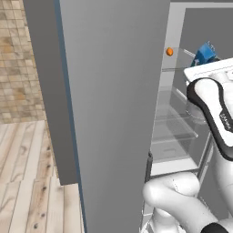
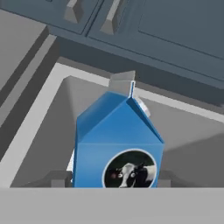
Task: Take out the milk from the fridge and place it on the tray on the counter. Then take the sugar cube near the tray and place it in the tray.
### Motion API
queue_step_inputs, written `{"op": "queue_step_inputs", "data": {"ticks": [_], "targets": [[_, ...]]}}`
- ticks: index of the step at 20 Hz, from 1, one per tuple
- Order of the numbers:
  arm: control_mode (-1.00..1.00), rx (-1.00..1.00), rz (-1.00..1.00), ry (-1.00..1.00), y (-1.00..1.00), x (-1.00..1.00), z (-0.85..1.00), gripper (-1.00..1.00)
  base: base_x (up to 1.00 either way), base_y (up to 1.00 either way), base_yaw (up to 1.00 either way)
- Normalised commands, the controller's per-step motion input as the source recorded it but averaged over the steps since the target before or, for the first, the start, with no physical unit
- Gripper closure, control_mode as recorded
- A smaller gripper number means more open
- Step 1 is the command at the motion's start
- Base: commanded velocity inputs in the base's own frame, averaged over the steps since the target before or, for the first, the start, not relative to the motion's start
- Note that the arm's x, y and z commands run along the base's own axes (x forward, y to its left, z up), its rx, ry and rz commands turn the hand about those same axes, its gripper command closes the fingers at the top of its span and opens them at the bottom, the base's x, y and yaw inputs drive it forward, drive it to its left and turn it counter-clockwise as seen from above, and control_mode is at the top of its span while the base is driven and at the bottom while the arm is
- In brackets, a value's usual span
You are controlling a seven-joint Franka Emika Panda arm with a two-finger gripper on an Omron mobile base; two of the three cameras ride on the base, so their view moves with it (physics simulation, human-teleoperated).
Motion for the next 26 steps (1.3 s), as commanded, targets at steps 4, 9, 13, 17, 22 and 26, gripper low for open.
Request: {"op": "queue_step_inputs", "data": {"ticks": [4, 9, 13, 17, 22, 26], "targets": [[-1.00, 0.20, 0.00, 0.19, 0.02, -0.94, 0.43, 1.00, 0.00, 0.00, 0.00], [-1.00, 0.25, 0.05, 0.17, 0.04, -0.51, 0.53, 1.00, 0.00, 0.00, 0.00], [-1.00, 0.18, 0.07, 0.16, 0.00, -0.39, 0.48, 1.00, 0.00, 0.00, 0.00], [-1.00, -0.03, 0.02, 0.23, 0.08, -0.36, 0.32, 1.00, 0.00, 0.00, 0.00], [-1.00, -0.10, 0.02, 0.25, 0.24, -0.49, 0.02, 1.00, 0.00, 0.00, 0.00], [-1.00, -0.12, 0.00, 0.08, 0.26, -0.75, -0.01, 1.00, 0.00, 0.00, 0.00]]}}
